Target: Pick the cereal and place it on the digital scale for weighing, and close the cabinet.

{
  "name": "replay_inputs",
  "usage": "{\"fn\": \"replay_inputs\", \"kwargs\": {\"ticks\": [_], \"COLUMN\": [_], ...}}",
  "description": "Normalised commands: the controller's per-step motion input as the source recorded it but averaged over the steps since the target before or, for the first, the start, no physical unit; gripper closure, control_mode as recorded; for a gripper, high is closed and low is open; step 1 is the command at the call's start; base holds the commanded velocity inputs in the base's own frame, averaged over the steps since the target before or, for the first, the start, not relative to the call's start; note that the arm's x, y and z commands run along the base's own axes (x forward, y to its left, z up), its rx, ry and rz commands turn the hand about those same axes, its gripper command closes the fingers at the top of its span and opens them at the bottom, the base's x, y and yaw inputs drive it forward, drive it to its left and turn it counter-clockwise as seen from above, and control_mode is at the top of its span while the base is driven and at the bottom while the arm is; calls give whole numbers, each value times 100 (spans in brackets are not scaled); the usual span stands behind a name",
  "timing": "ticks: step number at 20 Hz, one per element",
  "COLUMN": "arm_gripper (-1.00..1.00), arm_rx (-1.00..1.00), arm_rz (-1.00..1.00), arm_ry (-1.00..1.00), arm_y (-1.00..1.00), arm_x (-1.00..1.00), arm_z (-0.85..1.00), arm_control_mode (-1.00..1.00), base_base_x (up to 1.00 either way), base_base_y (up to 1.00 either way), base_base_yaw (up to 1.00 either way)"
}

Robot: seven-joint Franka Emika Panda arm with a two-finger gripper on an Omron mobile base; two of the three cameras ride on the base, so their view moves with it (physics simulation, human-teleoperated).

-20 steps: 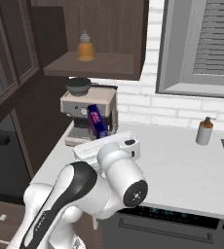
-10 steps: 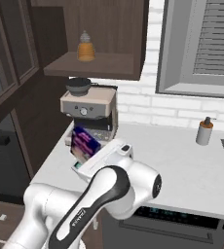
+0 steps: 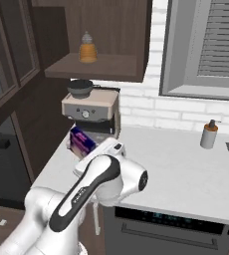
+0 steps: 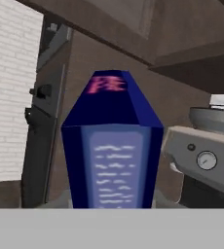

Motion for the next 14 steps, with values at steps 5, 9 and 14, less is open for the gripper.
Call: {"fn": "replay_inputs", "kwargs": {"ticks": [5, 9, 14], "arm_gripper": [100, 100, 100], "arm_rx": [0, -4, -2], "arm_rz": [-6, -1, 2], "arm_ry": [13, 20, 19], "arm_y": [5, 0, -27], "arm_x": [86, 42, 26], "arm_z": [-4, -9, -41], "arm_control_mode": [-100, -100, -100], "base_base_x": [0, 0, 0], "base_base_y": [0, 0, 0], "base_base_yaw": [0, 0, 0]}}
